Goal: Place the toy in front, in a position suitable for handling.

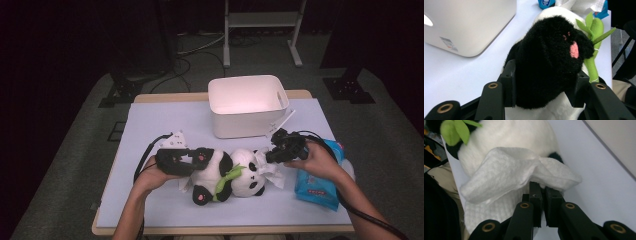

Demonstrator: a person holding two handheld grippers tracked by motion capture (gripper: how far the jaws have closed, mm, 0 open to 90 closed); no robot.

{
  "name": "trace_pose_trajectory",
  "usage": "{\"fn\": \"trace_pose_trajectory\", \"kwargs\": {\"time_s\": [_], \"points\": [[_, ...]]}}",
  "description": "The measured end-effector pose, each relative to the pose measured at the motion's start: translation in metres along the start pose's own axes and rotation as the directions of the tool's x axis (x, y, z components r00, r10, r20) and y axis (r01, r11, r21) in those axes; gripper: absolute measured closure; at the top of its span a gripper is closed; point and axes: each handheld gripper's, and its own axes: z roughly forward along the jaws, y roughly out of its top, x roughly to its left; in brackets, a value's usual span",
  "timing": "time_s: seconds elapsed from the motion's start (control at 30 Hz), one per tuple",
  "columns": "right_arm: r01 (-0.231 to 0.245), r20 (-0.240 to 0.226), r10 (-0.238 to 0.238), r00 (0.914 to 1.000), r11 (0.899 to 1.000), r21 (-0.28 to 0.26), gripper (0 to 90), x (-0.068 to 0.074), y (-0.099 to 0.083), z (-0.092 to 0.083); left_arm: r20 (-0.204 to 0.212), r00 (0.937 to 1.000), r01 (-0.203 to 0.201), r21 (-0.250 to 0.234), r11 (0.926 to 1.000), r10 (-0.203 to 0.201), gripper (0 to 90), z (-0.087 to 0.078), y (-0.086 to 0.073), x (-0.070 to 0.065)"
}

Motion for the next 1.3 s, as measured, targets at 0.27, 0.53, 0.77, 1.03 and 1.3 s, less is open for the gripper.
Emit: {"fn": "trace_pose_trajectory", "kwargs": {"time_s": [0.27, 0.53, 0.77, 1.03, 1.3], "points": [[-0.045, -0.018, 0.045, 0.9988, 0.999, 0.000, 84.8, -0.008, -0.018, 0.007, 0.008, 0.9999, 0.008, -0.005, 1.0000, -0.008, 50.8, -0.001, -0.001, -0.001], [-0.028, -0.017, 0.028, 0.9995, 1.000, 0.006, 84.9, -0.007, -0.006, 0.007, 0.011, 0.9998, 0.014, -0.006, 0.9999, -0.014, 50.8, -0.001, -0.002, -0.001], [0.023, -0.019, -0.023, 0.9996, 1.000, 0.006, 84.9, -0.003, 0.023, 0.004, 0.016, 0.9998, 0.014, -0.007, 0.9999, -0.014, 50.8, -0.001, -0.002, -0.001], [0.087, -0.050, -0.086, 0.9950, 0.996, 0.004, 84.9, 0.006, 0.056, 0.007, 0.023, 0.9997, 0.006, -0.006, 1.0000, -0.006, 50.7, -0.002, -0.001, -0.001], [0.161, -0.089, -0.159, 0.9833, 0.987, 0.017, 84.8, 0.026, 0.087, 0.020, 0.030, 0.9995, 0.008, -0.017, 0.9998, -0.007, 50.7, -0.001, 0.000, -0.003]]}}
